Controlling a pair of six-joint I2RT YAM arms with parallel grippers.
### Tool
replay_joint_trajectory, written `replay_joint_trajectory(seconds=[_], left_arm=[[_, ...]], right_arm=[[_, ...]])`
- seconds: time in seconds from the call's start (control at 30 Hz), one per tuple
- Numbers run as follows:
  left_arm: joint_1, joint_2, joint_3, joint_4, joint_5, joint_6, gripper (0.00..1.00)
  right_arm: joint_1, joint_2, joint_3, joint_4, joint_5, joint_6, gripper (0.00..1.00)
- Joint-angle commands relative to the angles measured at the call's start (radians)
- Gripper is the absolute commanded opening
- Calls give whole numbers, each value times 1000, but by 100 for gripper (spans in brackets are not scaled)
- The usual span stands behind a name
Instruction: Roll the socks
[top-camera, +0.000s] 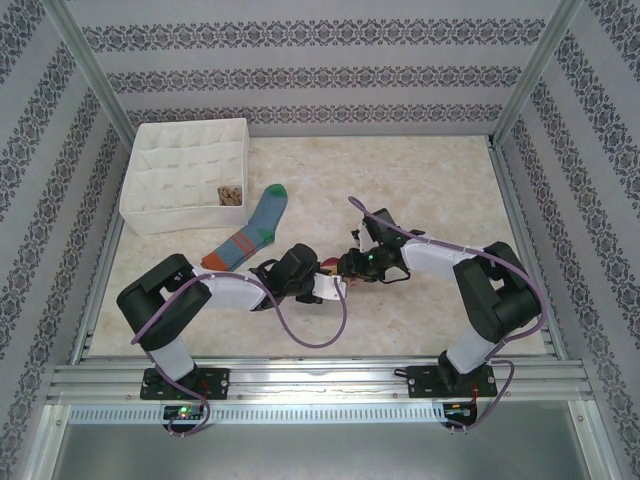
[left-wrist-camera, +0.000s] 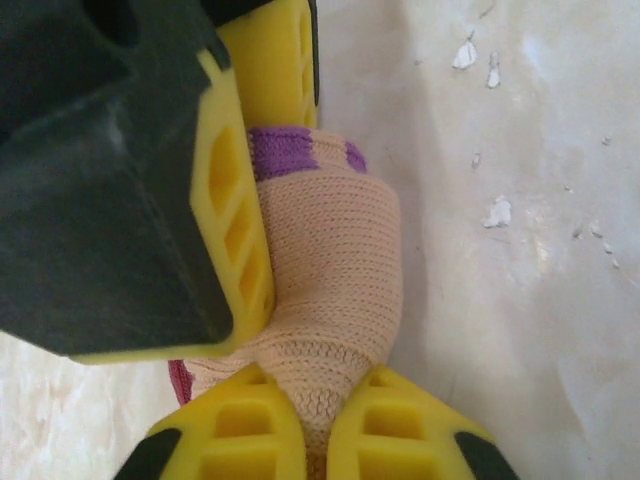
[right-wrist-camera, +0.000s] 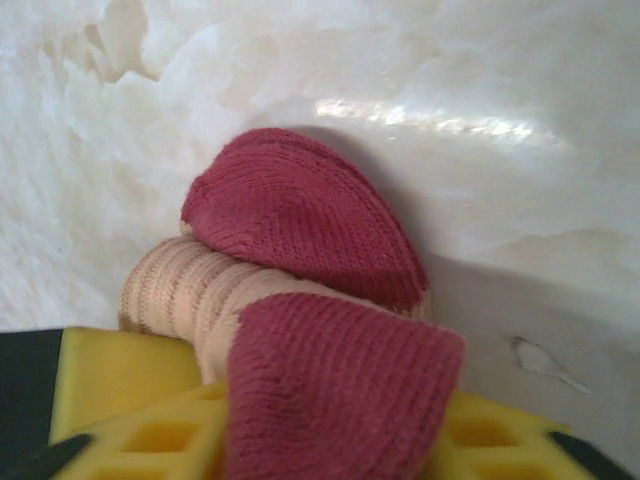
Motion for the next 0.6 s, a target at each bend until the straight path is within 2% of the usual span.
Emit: replay_joint_trajectory(seconds=[0.0,0.13,0.37,0.57], left_arm=[[4,21,61,-185,118,-104,0],[71,60,159,-351,331,-269,0],[160,142,262,-445,629,-467,0],[212,194,323,-484,742,-580,0]], right_arm=[[4,1,-33,-68,29,21,54],[-5,-69,-52,-57,72,49,61],[-13,-129,-91,-38,131,116,64],[-11,-121,-122,-17,134,164,65]])
